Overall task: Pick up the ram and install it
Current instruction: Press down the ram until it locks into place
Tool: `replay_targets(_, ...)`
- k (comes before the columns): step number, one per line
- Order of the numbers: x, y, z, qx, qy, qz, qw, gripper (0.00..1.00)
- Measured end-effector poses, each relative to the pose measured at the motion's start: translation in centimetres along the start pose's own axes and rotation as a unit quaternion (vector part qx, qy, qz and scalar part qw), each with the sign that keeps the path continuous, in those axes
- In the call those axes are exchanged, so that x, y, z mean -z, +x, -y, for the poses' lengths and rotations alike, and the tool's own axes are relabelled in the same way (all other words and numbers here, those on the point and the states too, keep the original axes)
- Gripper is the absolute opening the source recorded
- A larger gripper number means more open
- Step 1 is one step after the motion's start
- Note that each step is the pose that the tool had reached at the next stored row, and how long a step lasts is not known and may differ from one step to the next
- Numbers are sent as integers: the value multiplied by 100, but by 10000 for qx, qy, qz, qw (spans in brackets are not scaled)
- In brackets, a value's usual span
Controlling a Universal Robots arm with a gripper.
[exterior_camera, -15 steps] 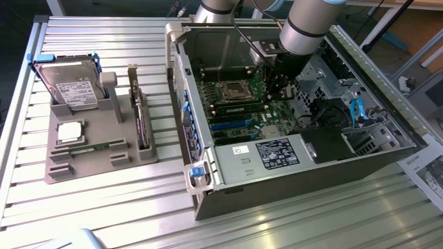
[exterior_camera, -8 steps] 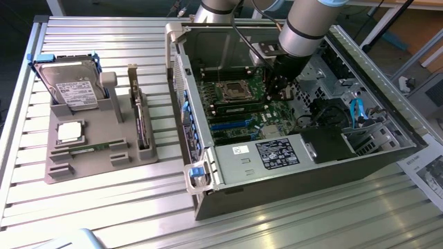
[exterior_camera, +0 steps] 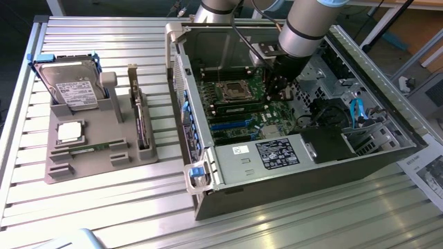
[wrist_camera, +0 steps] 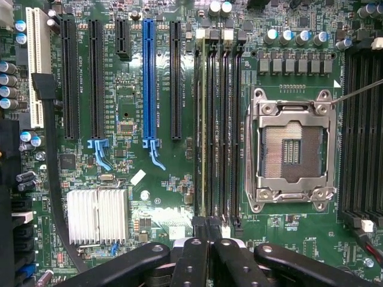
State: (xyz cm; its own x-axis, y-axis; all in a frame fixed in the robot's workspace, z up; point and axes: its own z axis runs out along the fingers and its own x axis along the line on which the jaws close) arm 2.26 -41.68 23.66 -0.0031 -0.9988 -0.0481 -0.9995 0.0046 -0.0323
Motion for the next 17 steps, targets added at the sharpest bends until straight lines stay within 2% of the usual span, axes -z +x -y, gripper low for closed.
replay_targets(17,-61,3,-2,0,0,0,10000,10)
